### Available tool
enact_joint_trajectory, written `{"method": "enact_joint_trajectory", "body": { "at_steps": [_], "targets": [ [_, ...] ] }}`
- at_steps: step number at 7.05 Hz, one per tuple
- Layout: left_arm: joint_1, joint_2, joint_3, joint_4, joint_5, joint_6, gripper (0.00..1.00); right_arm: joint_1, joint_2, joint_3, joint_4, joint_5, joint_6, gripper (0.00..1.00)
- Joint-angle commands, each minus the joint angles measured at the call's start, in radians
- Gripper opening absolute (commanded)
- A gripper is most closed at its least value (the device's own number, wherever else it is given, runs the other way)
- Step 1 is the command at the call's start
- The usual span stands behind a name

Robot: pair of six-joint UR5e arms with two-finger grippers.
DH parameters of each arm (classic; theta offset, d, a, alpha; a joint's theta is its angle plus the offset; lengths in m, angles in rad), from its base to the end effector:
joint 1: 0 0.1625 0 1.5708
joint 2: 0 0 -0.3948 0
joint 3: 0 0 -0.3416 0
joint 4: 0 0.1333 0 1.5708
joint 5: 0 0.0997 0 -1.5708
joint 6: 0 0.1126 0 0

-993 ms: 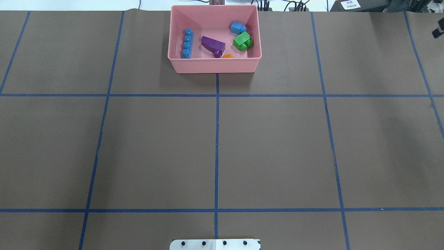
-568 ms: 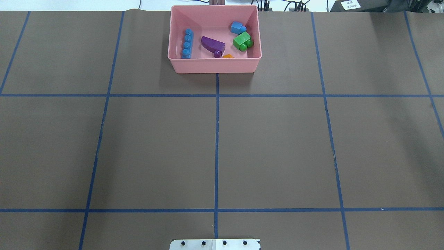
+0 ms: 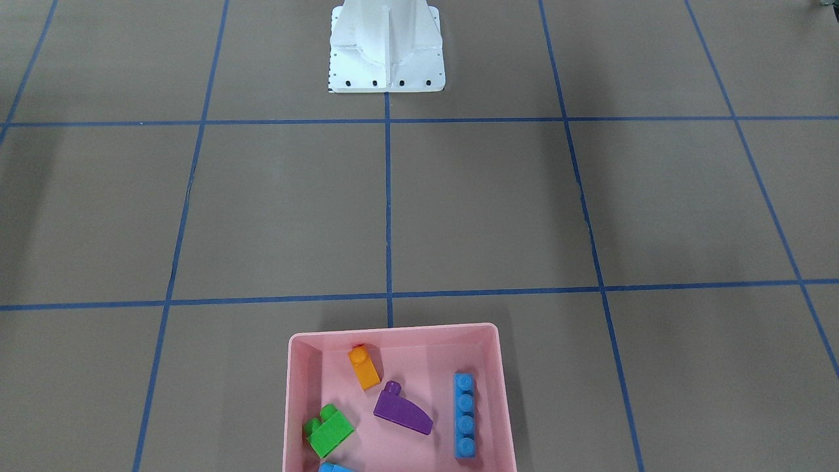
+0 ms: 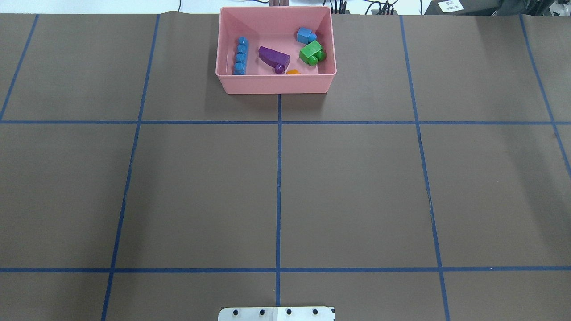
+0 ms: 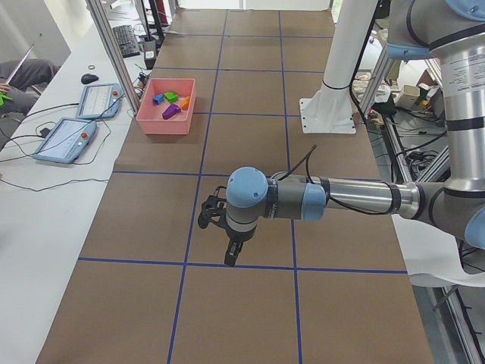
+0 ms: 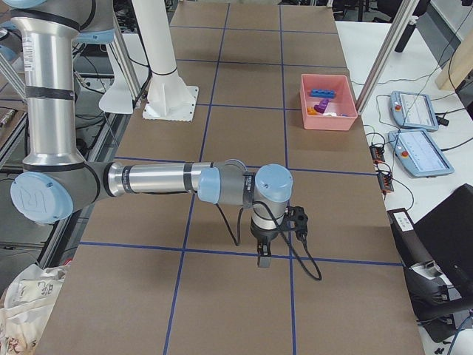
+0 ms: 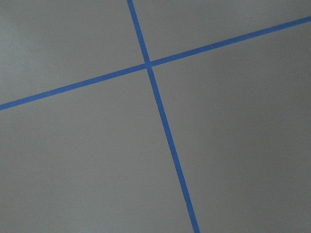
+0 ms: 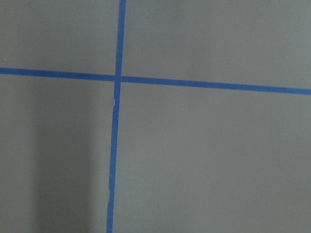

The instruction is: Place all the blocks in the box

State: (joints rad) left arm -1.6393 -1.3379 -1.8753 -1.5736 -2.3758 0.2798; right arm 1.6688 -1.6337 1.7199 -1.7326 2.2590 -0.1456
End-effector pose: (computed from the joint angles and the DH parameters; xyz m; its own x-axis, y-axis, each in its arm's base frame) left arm -0.0763 -0.3504 0.5926 0.6870 0.2805 -0.6704 -0.1264 0.9545 0.2700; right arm 0.1014 -0.4004 0.6214 0.7701 -0.0220 0.6376 0.0143 0.9998 0.0172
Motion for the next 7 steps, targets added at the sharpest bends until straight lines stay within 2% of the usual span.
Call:
{"method": "enact_joint_trajectory", "body": {
  "at_steps": [1, 7],
  "targets": [
    [0.001, 0.014, 0.005, 0.0, 0.003, 0.007, 1.0, 0.051, -0.083, 0.07, -0.005, 0.031, -0.011, 1.0],
    [0.015, 0.009, 0.028, 0.009, 0.013, -0.001, 1.0, -0.018, -0.086, 0.061, -0.004, 0.007, -0.009, 1.0]
  ]
}}
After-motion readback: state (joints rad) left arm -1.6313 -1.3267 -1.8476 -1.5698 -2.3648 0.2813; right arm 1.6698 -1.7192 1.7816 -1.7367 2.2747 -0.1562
